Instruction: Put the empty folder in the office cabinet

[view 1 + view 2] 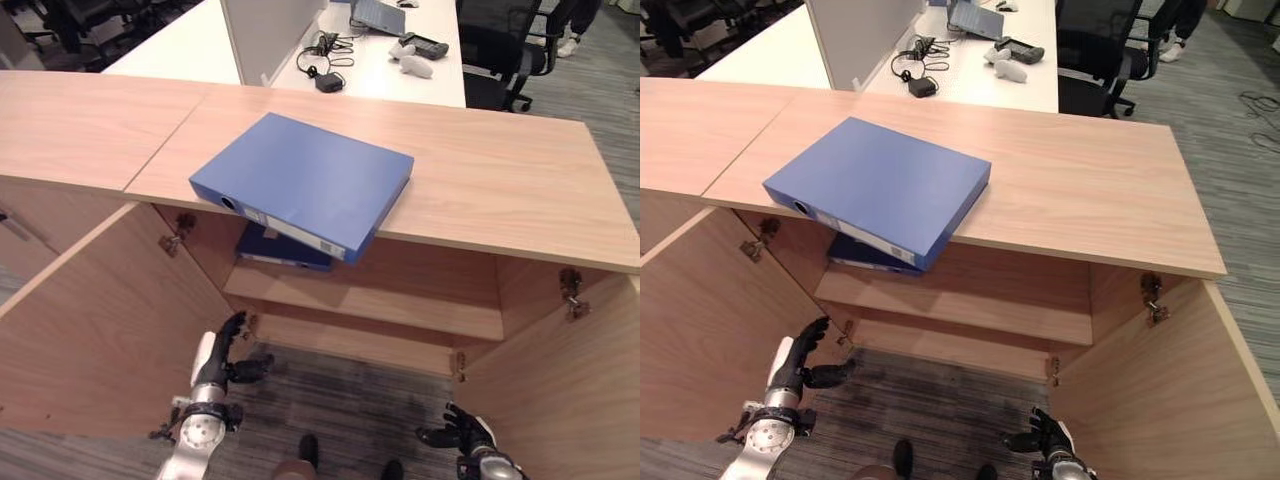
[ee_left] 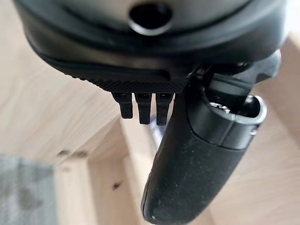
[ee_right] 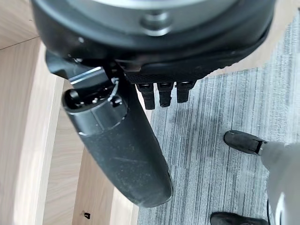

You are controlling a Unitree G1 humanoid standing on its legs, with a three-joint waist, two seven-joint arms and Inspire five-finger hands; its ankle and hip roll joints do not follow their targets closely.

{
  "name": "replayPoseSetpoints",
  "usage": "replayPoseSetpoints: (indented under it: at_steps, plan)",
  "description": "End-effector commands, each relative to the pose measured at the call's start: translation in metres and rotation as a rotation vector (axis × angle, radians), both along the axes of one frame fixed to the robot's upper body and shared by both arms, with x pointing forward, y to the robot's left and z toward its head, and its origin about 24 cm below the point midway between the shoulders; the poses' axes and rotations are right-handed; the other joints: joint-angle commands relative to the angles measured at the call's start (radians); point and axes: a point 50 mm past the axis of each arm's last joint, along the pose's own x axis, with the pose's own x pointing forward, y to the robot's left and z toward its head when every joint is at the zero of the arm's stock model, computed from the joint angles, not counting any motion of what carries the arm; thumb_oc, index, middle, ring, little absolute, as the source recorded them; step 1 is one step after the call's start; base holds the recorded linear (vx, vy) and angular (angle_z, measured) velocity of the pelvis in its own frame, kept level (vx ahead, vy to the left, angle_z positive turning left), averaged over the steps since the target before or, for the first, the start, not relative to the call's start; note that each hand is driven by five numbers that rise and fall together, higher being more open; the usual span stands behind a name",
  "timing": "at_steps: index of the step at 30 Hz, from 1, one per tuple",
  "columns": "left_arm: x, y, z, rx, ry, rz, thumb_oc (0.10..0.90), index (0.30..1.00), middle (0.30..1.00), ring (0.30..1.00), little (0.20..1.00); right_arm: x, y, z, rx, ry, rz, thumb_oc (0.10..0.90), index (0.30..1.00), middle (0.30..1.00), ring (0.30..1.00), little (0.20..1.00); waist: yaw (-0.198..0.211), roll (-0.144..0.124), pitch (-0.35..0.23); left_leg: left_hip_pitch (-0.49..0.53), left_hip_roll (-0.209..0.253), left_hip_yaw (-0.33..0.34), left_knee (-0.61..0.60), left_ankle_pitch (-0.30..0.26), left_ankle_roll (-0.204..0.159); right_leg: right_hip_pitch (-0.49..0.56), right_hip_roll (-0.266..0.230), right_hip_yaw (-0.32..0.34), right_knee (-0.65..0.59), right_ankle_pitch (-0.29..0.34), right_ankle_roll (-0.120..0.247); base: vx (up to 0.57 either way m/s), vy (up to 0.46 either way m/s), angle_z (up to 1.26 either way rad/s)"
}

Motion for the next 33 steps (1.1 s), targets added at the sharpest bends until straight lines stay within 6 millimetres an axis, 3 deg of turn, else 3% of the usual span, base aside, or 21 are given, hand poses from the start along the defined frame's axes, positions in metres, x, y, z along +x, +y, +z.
replayPoseSetpoints:
  at_steps: [1, 2, 4, 8, 16, 17, 19, 23, 24, 28, 33]
  plan:
    - [0.024, 0.013, 0.055, 0.193, -0.335, 0.102, 0.8, 0.9, 0.9, 0.9, 0.9, 0.018, -0.011, 0.016, -0.094, -0.131, 0.032, 0.8, 0.9, 0.9, 0.9, 0.9, 0.032, 0.012, -0.078, 0.011, 0.105, -0.07, 0.007, -0.074, -0.094, 0.015, -0.077, -0.015, 0.035, -0.092, 0.125, 0.0, 0.0, 0.0]
    - [0.024, 0.012, 0.055, 0.195, -0.335, 0.103, 0.8, 0.9, 0.9, 0.9, 0.9, 0.018, -0.01, 0.016, -0.094, -0.131, 0.032, 0.8, 0.9, 0.9, 0.9, 0.9, 0.032, 0.012, -0.078, 0.011, 0.105, -0.069, 0.007, -0.074, -0.094, 0.015, -0.077, -0.014, 0.035, -0.092, 0.125, 0.0, 0.0, 0.0]
    - [0.023, 0.028, 0.079, 0.42, -0.449, 0.186, 0.8, 0.9, 0.9, 0.9, 0.9, 0.014, -0.007, 0.014, -0.103, -0.127, 0.03, 0.8, 0.9, 0.9, 0.9, 0.9, 0.038, 0.004, -0.083, 0.015, 0.104, -0.066, 0.003, -0.079, -0.093, 0.016, -0.08, -0.012, 0.03, -0.088, 0.131, 0.0, 0.0, 0.0]
    - [0.025, 0.039, 0.12, 0.66, -0.605, 0.213, 0.8, 0.9, 0.9, 0.9, 0.9, 0.011, -0.004, 0.011, -0.091, -0.117, 0.036, 0.8, 0.9, 0.9, 0.9, 0.9, 0.043, 0.0, -0.088, 0.021, 0.101, -0.061, 0.001, -0.084, -0.093, 0.016, -0.084, -0.006, 0.029, -0.085, 0.137, 0.01, 0.005, -0.02]
    - [0.025, 0.025, 0.187, 0.922, -0.888, 0.111, 0.8, 0.9, 0.9, 0.9, 0.9, 0.015, 0.004, 0.011, -0.068, -0.123, 0.082, 0.8, 0.9, 0.9, 0.9, 0.9, 0.042, 0.008, -0.096, 0.031, 0.099, -0.055, -0.001, -0.088, -0.092, 0.021, -0.086, 0.0, 0.024, -0.081, 0.144, 0.03, 0.009, -0.02]
    - [0.025, 0.025, 0.188, 0.924, -0.888, 0.111, 0.8, 0.9, 0.9, 0.9, 0.9, 0.016, 0.004, 0.011, -0.067, -0.124, 0.082, 0.8, 0.9, 0.9, 0.9, 0.9, 0.042, 0.007, -0.096, 0.03, 0.099, -0.055, -0.001, -0.088, -0.092, 0.021, -0.086, 0.0, 0.024, -0.082, 0.144, 0.0, 0.0, 0.0]
    - [0.02, 0.014, 0.214, 0.991, -1.022, 0.075, 0.8, 0.9, 0.9, 0.9, 0.9, 0.016, 0.006, 0.011, -0.068, -0.123, 0.109, 0.8, 0.9, 0.9, 0.9, 0.9, 0.042, 0.013, -0.099, 0.032, 0.097, -0.056, -0.001, -0.088, -0.092, 0.02, -0.086, 0.001, 0.024, -0.082, 0.145, 0.0, 0.0, 0.0]
    - [0.016, 0.005, 0.231, 1.018, -1.109, 0.036, 0.8, 0.9, 0.9, 0.9, 0.9, 0.015, 0.007, 0.01, -0.07, -0.121, 0.133, 0.8, 0.9, 0.9, 0.9, 0.9, 0.039, 0.02, -0.101, 0.033, 0.097, -0.057, -0.001, -0.088, -0.093, 0.022, -0.084, 0.001, 0.023, -0.084, 0.145, 0.0, 0.0, 0.0]
    - [0.014, -0.004, 0.242, 1.06, -1.155, -0.04, 0.8, 0.9, 0.9, 0.9, 0.9, 0.014, 0.006, 0.01, -0.075, -0.116, 0.148, 0.8, 0.9, 0.9, 0.9, 0.9, 0.034, 0.028, -0.103, 0.034, 0.097, -0.056, -0.002, -0.087, -0.094, 0.022, -0.083, 0.001, 0.022, -0.084, 0.145, 0.0, 0.0, 0.0]
    - [0.018, -0.009, 0.252, 1.141, -1.117, -0.214, 0.8, 0.9, 0.9, 0.9, 0.9, 0.017, 0.002, 0.013, -0.085, -0.125, 0.178, 0.8, 0.9, 0.9, 0.9, 0.9, 0.023, 0.046, -0.105, 0.036, 0.098, -0.051, -0.003, -0.082, -0.097, 0.024, -0.081, 0.004, 0.019, -0.083, 0.148, 0.0, 0.0, 0.0]
    - [0.024, -0.013, 0.236, 0.954, -1.015, -0.321, 0.8, 0.9, 0.9, 0.9, 0.9, 0.019, -0.001, 0.014, -0.088, -0.121, 0.164, 0.8, 0.9, 0.9, 0.9, 0.9, 0.009, 0.065, -0.102, 0.037, 0.095, -0.048, -0.003, -0.078, -0.098, 0.021, -0.083, 0.008, 0.018, -0.081, 0.148, 0.0, 0.0, 0.0]
